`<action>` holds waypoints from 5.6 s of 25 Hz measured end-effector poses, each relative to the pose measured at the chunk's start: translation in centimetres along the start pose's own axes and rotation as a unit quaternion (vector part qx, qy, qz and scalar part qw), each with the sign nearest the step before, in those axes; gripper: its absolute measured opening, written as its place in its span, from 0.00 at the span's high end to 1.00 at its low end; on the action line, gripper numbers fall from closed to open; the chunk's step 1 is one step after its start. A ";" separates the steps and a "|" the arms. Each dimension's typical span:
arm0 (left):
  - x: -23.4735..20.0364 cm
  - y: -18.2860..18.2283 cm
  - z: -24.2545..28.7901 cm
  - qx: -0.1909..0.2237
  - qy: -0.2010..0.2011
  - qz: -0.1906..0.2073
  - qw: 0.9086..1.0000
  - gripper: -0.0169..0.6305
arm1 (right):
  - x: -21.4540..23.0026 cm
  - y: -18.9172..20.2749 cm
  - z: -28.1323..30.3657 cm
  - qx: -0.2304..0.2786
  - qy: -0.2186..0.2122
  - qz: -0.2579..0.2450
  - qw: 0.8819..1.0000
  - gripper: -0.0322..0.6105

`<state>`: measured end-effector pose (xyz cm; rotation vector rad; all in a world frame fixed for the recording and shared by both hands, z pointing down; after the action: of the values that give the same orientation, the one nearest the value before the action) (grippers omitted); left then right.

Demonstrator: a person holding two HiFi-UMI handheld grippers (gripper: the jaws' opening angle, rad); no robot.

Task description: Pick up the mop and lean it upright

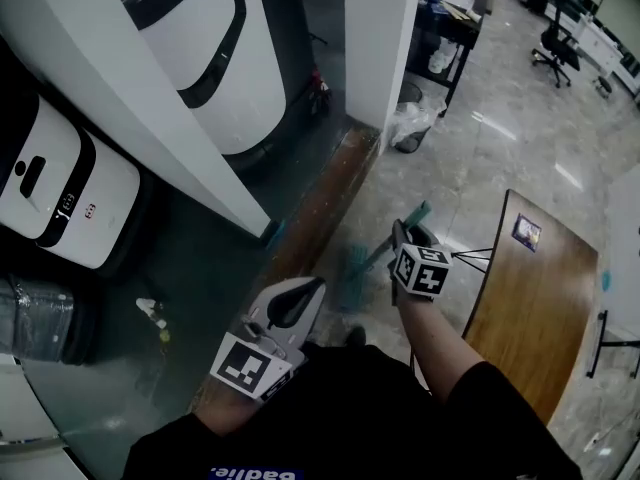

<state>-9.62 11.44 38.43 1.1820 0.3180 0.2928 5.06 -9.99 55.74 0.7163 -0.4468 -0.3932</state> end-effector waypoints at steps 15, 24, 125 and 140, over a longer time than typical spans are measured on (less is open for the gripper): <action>-0.9 -3.1 8.5 0.002 0.068 0.019 0.997 0.94 | 7.3 -3.4 -0.2 0.024 0.051 0.037 0.998 0.78; -5.6 -5.7 13.1 0.001 0.113 0.045 0.993 0.95 | 7.8 -5.7 1.2 0.033 0.084 0.042 0.995 0.78; -38.5 -26.0 62.4 0.035 0.163 0.010 0.986 0.94 | 34.4 -45.5 39.4 -0.067 0.131 0.160 0.976 0.77; -39.5 -26.7 63.6 0.027 0.087 -0.003 0.996 0.94 | 30.0 -47.4 47.2 -0.121 0.032 0.083 0.989 0.74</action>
<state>-19.46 -67.43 38.92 1.2118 0.4842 0.3840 -3.29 -82.57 61.81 0.4499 -0.3871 -0.2611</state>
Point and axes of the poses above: the fingertips, and each gripper's own axes: z forward along the fingers, x to its right, y out of its underside, the point moved 5 cm from there along -z, backward along the fingers, and after that the axes turned 13 degrees about -x, right-handed, at the moved point
